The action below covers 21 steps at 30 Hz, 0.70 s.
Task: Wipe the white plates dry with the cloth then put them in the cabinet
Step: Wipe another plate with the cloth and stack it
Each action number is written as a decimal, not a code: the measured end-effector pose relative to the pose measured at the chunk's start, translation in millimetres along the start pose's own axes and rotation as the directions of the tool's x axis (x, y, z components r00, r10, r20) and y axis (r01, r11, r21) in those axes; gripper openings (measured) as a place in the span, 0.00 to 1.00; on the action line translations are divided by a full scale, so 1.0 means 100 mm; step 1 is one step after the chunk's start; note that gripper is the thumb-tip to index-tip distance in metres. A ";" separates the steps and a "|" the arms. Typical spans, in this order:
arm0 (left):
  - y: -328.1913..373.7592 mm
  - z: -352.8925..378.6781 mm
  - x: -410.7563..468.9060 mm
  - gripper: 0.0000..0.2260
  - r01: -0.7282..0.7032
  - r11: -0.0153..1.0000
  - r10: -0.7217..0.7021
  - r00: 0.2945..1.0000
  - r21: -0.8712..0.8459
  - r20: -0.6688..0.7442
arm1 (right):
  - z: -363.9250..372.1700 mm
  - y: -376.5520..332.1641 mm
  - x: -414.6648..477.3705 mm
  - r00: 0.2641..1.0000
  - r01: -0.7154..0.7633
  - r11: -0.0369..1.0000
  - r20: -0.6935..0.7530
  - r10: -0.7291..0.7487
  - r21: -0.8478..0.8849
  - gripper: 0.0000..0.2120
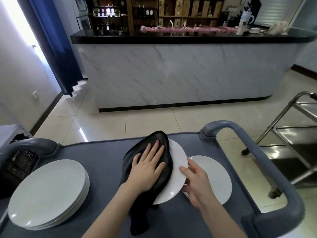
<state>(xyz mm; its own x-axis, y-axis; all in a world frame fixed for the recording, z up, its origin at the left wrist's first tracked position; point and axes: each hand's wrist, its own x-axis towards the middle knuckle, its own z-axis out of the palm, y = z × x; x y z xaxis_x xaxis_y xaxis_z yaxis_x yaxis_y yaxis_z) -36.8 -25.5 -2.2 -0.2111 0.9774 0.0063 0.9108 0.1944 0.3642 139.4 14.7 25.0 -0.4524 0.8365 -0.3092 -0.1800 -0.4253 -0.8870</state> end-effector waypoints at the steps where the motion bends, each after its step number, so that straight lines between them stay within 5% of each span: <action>1: -0.05 -0.01 0.00 0.26 0.023 1.000 -0.023 1.000 0.019 -0.020 | -0.03 -0.05 0.01 1.000 0.017 1.000 -0.012 -0.017 0.012 0.18; 8: -0.14 0.04 -0.43 0.24 0.066 0.975 -0.084 0.993 -0.212 -0.078 | -0.16 -0.24 0.14 0.988 0.105 0.993 -0.119 -0.097 0.059 0.16; 14: 0.36 0.10 -0.62 0.25 -0.097 0.995 0.096 0.992 -0.014 -0.084 | 0.03 -0.15 0.17 0.997 0.053 0.992 -0.058 -0.046 0.118 0.14; 21: 0.31 -0.08 -0.07 0.25 -0.102 0.994 0.099 0.994 -0.043 -0.049 | 0.21 -0.04 0.11 0.995 0.070 0.995 0.063 -0.074 0.064 0.16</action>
<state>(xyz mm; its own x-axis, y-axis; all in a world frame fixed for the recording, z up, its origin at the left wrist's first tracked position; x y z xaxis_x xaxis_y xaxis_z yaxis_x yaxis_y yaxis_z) -9.8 -26.6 16.7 -0.1367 0.9867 0.0884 0.9115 0.0903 0.4012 116.8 18.9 32.6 -0.4917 0.8424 -0.2204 -0.2668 -0.3867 -0.8828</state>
